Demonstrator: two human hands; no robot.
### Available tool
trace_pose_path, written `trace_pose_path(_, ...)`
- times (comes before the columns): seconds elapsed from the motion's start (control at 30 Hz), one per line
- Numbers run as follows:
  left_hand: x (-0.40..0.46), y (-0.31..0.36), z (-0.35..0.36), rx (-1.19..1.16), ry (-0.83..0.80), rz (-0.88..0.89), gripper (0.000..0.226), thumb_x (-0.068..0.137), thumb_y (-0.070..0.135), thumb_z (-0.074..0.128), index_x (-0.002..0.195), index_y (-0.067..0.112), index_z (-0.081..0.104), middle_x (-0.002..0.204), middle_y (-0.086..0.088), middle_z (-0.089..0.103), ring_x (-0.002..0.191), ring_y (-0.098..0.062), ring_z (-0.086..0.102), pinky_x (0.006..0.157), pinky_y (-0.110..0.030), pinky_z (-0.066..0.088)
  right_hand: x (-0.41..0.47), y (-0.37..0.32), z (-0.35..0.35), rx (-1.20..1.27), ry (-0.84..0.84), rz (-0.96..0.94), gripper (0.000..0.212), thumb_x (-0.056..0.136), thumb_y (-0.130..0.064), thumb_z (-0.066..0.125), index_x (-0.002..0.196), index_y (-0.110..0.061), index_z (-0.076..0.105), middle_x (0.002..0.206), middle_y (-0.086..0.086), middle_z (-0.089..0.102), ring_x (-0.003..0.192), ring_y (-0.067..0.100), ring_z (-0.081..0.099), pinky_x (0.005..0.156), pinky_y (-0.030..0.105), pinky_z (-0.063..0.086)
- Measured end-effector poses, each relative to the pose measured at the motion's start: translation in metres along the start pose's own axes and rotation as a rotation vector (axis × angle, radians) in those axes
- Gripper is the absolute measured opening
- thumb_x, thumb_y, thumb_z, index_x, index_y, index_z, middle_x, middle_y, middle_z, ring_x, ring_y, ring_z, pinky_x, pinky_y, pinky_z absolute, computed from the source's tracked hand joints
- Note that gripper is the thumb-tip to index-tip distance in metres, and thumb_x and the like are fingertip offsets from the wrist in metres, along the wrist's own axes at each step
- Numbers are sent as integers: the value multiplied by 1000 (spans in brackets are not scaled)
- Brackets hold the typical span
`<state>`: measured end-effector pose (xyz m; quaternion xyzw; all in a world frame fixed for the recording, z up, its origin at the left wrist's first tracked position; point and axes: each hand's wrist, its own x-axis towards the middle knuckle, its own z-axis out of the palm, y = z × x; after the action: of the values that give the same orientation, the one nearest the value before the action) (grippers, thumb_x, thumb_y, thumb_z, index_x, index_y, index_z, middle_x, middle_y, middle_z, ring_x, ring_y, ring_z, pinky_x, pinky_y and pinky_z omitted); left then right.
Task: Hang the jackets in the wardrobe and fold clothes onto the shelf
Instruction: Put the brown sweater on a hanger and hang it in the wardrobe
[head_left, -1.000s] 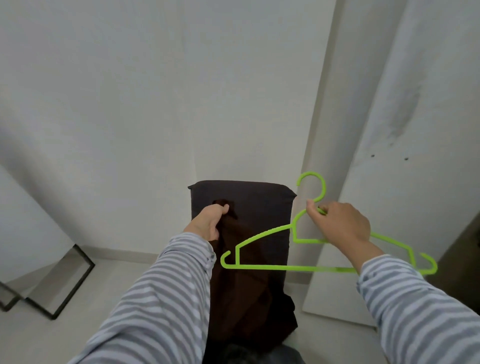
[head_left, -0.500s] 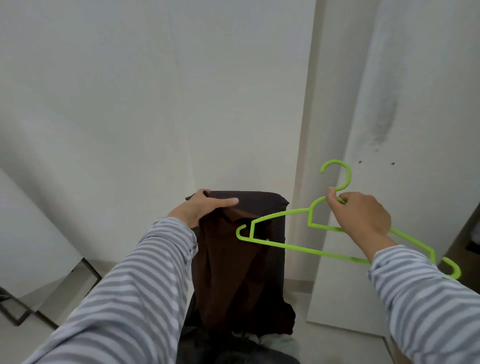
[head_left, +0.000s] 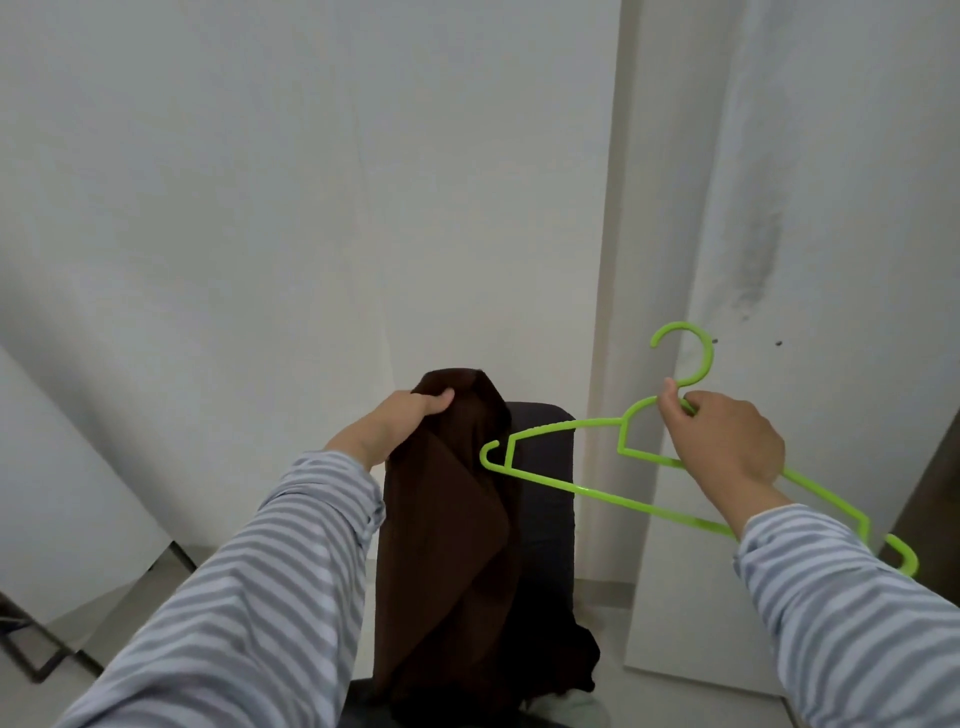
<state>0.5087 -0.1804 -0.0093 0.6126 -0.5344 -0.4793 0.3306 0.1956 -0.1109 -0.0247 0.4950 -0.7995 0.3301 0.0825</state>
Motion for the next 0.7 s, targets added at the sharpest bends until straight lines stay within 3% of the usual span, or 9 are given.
trace_pose_path(0.1, -2, 5, -6, -41, -65, -24, 41, 82, 48, 67, 106, 14, 68, 106, -6, 72, 104, -27, 66, 101, -42, 47, 2, -3, -7, 17, 55, -4, 59, 92, -58, 30, 55, -14, 44, 71, 14, 55, 67, 34, 49, 61, 31, 37)
trace_pose_path(0.27, -18, 19, -9, -100, -114, -4, 25, 88, 33, 64, 96, 10, 69, 96, -7, 75, 95, -25, 68, 84, -35, 53, 12, -6, -29, 29, 147, -23, 56, 93, -57, 30, 61, -15, 49, 68, 14, 50, 68, 35, 50, 62, 32, 38)
trace_pose_path(0.43, -25, 22, -12, -99, -105, 5, 18, 88, 25, 64, 93, 8, 69, 81, -6, 76, 90, -26, 69, 82, -35, 53, 18, -12, -44, 72, 242, -44, 56, 93, -56, 34, 55, -15, 41, 67, 15, 53, 69, 38, 54, 59, 31, 35)
trace_pose_path(0.6, -33, 25, -13, -98, -119, 17, 20, 87, 23, 62, 95, 6, 70, 86, -9, 76, 86, -27, 69, 76, -33, 53, 20, -19, -57, 130, 296, -75, 57, 94, -53, 38, 52, -14, 36, 61, 11, 47, 61, 32, 42, 57, 31, 33)
trace_pose_path(0.7, -38, 31, -14, -82, -132, 44, 30, 87, 34, 64, 97, 7, 71, 92, -10, 76, 90, -26, 70, 79, -33, 53, 17, -20, -57, 144, 313, -93, 57, 93, -52, 40, 50, -14, 35, 58, 10, 44, 59, 31, 40, 55, 30, 32)
